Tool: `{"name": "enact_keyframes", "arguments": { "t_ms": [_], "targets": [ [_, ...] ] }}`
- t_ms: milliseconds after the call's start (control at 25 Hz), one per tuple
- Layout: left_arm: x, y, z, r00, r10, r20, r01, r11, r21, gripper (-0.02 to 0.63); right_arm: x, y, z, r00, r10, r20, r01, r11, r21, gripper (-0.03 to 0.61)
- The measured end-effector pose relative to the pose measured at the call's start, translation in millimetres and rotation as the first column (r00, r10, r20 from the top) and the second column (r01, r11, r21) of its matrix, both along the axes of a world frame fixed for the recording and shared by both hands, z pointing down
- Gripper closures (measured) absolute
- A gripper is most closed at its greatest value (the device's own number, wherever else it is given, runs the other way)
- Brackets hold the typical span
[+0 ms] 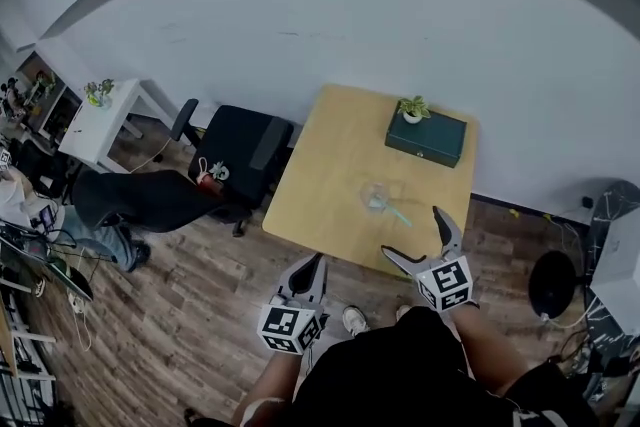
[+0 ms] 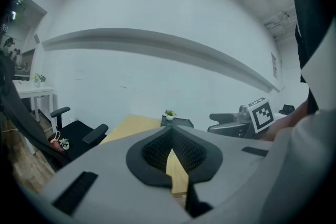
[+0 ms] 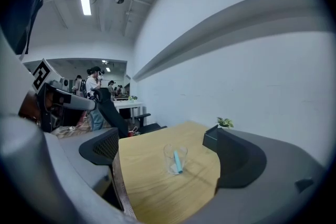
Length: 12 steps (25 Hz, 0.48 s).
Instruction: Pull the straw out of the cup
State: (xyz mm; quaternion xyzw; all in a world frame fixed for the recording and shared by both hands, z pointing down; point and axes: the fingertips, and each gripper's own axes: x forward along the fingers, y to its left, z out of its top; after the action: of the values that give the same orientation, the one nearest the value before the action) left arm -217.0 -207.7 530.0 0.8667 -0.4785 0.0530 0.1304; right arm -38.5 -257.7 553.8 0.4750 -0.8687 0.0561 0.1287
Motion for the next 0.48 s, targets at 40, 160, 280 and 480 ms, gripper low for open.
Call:
{"name": "enact_keyframes", "arguments": {
  "t_ms": [40, 160, 280, 480],
  "targets": [
    [-0.8, -2.9, 0.4, 1.0, 0.0, 0.004, 0.0, 1.0, 0.001, 0.594, 1.0, -2.5, 3.4, 1.0, 0.002, -0.001, -0.002, 1.0, -0.006, -0.008],
    [-0.7, -11.1, 1.1, 1.0, -0.02, -0.003, 0.02, 1.0, 0.0, 0.594, 1.0, -10.7, 17.4, 1.0, -0.01, -0.014, 0.01, 1.0, -0.03, -0.003],
    [8.1, -16.6, 7.1, 0.999, -0.03, -0.015, 0.03, 0.999, -0.021, 0.594, 1.1, -18.4, 34.6, 0.999, -0.03, -0.039, 0.028, 0.998, -0.05, 0.002],
    [24.0, -25.5, 15.6, 1.0, -0.022, 0.002, 0.022, 0.999, -0.039, 0.594, 6.0, -27.0, 64.7, 0.997, -0.048, -0.057, 0.043, 0.995, -0.092, 0.038]
  ]
}}
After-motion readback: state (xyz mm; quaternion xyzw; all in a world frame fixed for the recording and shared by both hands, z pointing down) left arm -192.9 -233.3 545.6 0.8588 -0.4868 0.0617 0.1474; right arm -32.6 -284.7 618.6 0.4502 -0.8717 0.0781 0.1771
